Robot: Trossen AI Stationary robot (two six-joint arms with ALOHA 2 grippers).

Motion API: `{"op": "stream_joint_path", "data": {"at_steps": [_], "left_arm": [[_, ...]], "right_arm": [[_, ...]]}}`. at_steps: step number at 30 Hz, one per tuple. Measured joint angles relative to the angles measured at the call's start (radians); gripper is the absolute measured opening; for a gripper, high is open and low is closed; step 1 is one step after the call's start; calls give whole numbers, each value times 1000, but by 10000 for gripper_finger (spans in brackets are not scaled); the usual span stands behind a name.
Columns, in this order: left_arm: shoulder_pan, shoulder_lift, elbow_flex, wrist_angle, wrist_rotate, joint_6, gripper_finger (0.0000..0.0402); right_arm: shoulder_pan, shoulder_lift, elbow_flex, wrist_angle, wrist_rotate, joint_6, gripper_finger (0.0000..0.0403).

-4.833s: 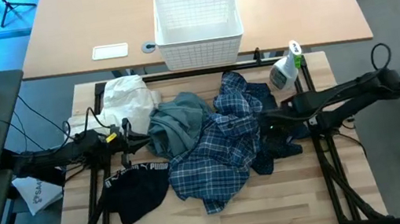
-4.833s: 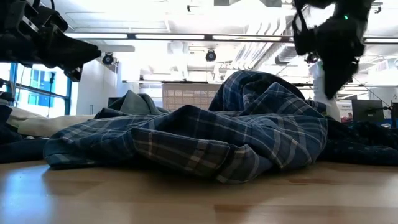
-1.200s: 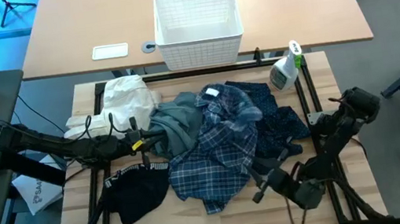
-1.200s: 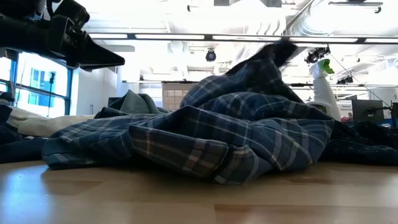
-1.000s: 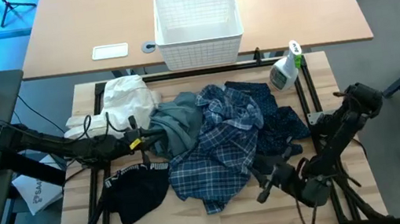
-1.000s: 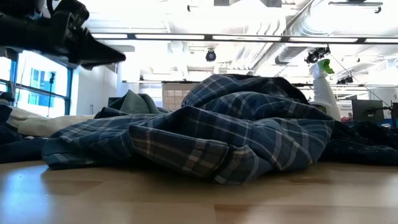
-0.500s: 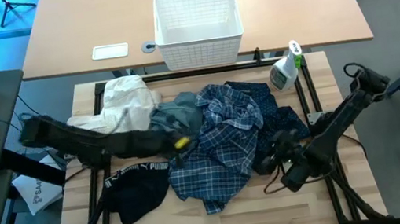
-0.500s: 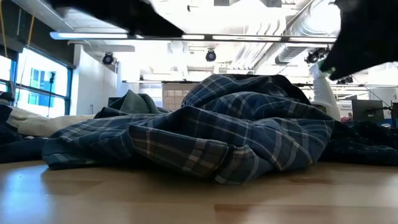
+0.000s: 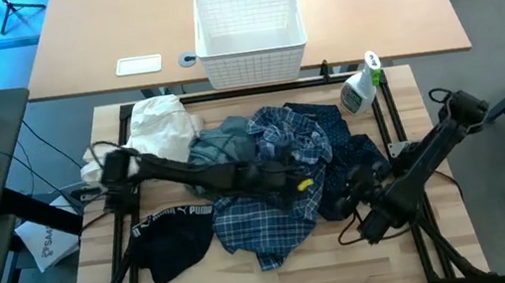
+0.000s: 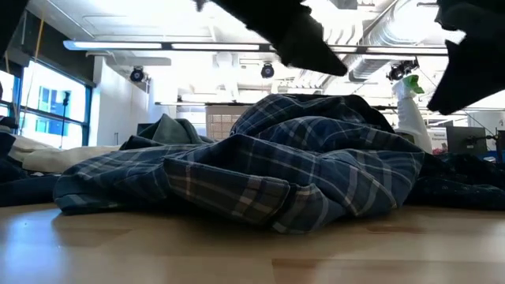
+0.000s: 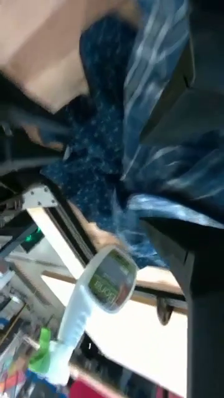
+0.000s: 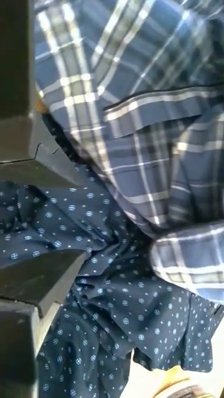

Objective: Fold Laundry from Bin
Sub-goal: Fold the checkered blue polo

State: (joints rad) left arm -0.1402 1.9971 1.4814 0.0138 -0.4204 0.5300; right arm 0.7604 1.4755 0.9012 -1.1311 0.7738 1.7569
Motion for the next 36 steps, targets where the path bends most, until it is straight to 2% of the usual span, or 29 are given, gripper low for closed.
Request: {"op": "stream_joint_path", "data": {"at_steps": [4,8,11,15,16,18,20,23,27,32,36], "left_arm": [[14,114,102,-5,-103,72,214],[30,183,148,-57,-226,135,194],[37,199,148,-106,-338,180,144],[42,181,148,-201,-419,183,32],[42,170,148,-228,-422,172,17],[42,128,119,-240,-440,144,11],[42,53,55,-226,-456,134,4],[40,-119,-115,-138,-428,138,1],[31,-415,-402,-30,-301,152,1],[-4,-779,-682,-17,-84,63,0],[-39,-1021,-825,-104,-49,-62,0]], "right_arm": [[33,56,0,3,-8,51,165],[73,95,0,16,-20,107,165],[104,114,0,45,-15,123,165],[119,136,0,129,92,67,165],[116,142,1,173,128,25,165],[107,156,1,272,189,-90,165],[96,171,1,366,227,-214,165],[72,195,1,474,266,-373,165],[32,227,1,544,332,-486,165],[-58,227,1,600,313,-590,165],[-140,201,53,628,245,-754,165]]}}
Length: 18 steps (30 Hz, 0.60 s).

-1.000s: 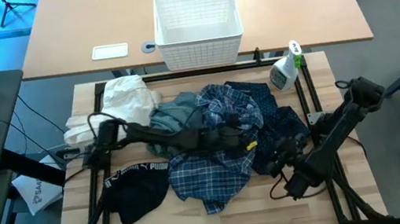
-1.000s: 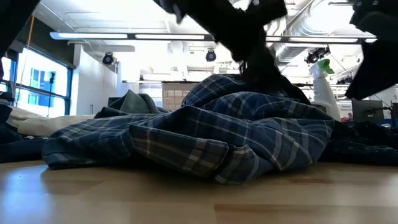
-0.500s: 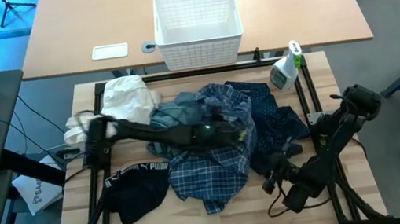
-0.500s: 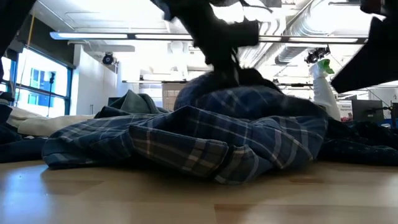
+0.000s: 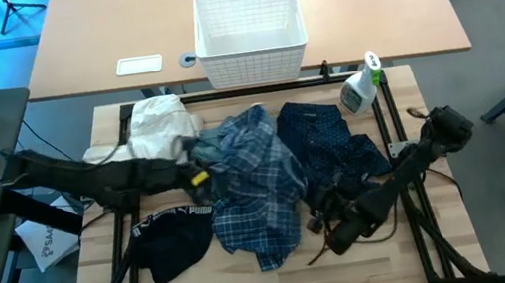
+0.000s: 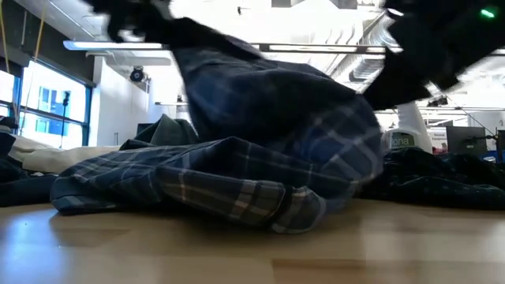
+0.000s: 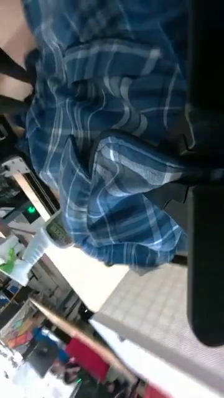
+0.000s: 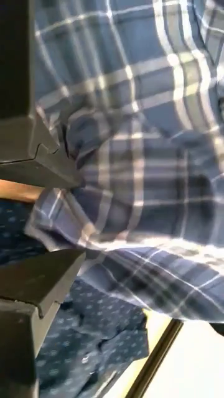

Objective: Fold Laundry from Bin
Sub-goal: Fold the checkered blue polo

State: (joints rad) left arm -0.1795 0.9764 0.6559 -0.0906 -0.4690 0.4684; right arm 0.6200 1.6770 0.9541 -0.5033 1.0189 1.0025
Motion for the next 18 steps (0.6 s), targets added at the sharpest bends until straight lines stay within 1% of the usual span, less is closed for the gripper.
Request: {"op": "stream_joint_path", "data": {"at_steps": [3,6,9,11,12,14,16,18], "left_arm": [[-19,-143,-79,-81,-16,-105,0],[-21,-246,-146,-138,-56,-174,0],[-11,-309,-199,-149,-173,-206,0],[2,-329,-218,-145,-261,-227,0],[11,-334,-224,-146,-294,-234,0],[37,-335,-236,-119,-329,-240,0],[80,-326,-242,-66,-327,-229,0],[130,-308,-247,-6,-302,-202,0]], "right_arm": [[-68,-25,65,-1,-71,-124,173],[-155,-37,120,-6,-148,-222,186],[-279,-37,131,-20,-231,-259,189],[-367,-37,111,13,-265,-244,184],[-405,-37,96,55,-310,-259,180],[-460,-31,67,212,-485,-365,171],[-482,-7,47,471,-701,-481,159],[-483,46,52,718,-874,-568,146]]}}
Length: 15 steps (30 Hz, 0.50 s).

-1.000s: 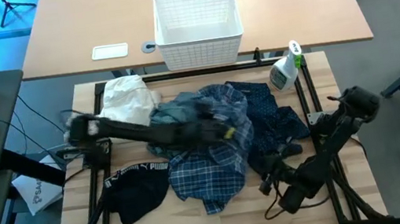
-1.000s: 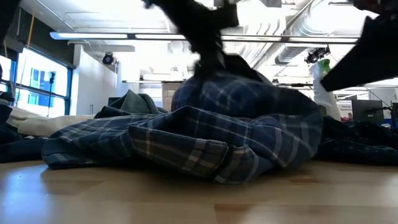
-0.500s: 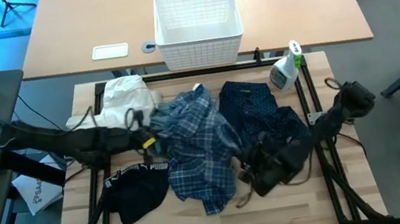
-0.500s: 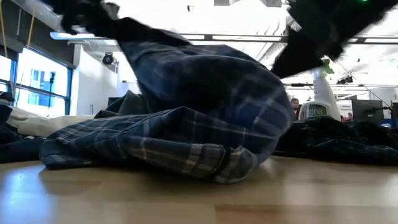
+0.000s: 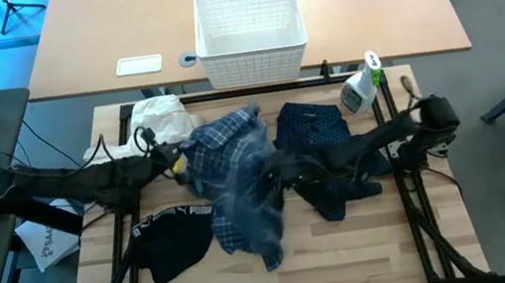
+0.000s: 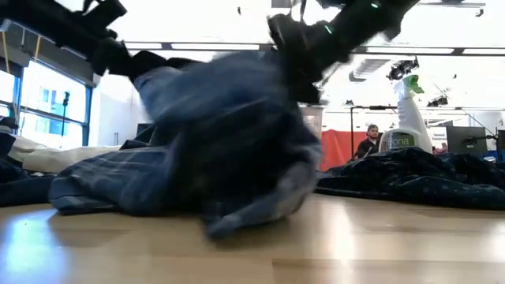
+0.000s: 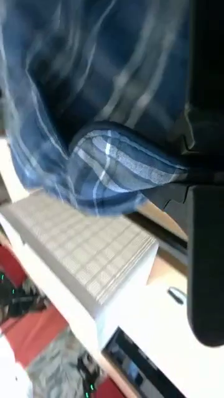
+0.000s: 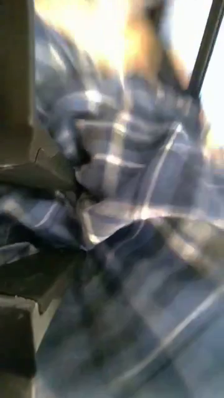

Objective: Fold Laundry from Bin
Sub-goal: Fold the checkered blue polo

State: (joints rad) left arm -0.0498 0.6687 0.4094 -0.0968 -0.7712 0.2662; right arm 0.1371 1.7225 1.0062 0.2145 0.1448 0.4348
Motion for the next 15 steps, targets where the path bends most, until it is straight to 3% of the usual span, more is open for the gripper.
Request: {"op": "stream_joint_path", "data": {"at_steps": [3,7,10,15], "left_arm": [[82,26,4,80,48,63,1],[158,31,89,17,114,76,19],[172,27,196,-160,178,21,40],[130,26,334,-402,248,-87,66]], "right_arm": [[10,122,57,215,-94,-76,129],[30,291,207,272,-112,-171,117],[52,345,333,173,-132,-260,115],[85,316,499,-175,-102,-331,126]]}}
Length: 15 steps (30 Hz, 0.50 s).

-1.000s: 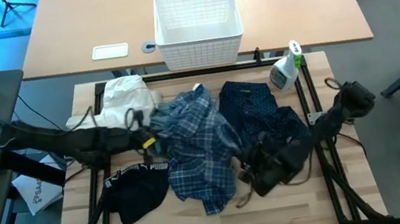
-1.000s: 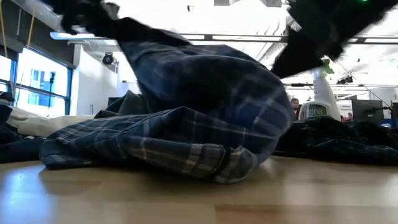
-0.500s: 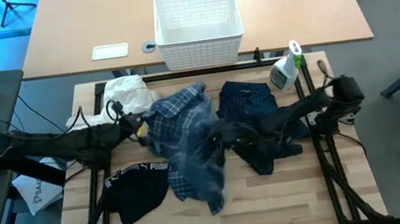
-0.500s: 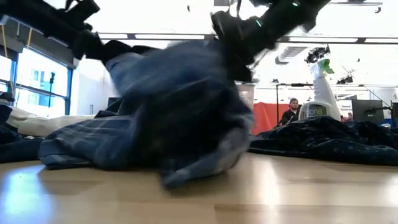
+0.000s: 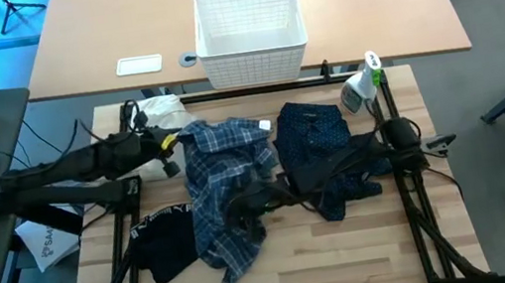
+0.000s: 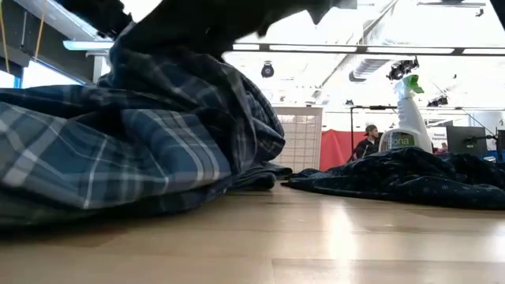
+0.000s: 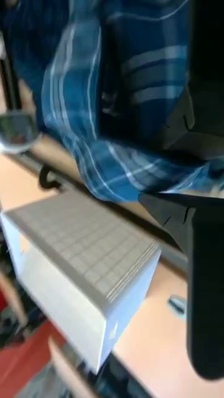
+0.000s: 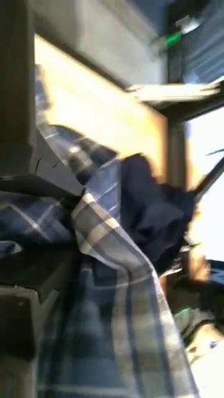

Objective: Fold Laundry from Bin
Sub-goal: Fold the checkered blue polo

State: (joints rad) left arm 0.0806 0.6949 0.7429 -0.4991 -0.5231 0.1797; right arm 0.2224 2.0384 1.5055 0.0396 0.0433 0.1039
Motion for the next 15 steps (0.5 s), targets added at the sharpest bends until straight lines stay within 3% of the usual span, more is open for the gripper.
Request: {"op": "stream_joint_path", "data": {"at_steps": [4,7,12,15], "left_arm": [[-81,0,30,-55,1,-67,68],[-178,22,25,-59,-36,-48,59],[-367,117,25,-43,-153,-106,37],[-492,195,28,-27,-159,-139,25]], "right_arm": [[36,-71,57,-221,67,-27,158],[74,-125,12,-269,116,-31,183],[106,-142,-177,-30,193,16,199],[111,-161,-252,-28,230,111,197]]}}
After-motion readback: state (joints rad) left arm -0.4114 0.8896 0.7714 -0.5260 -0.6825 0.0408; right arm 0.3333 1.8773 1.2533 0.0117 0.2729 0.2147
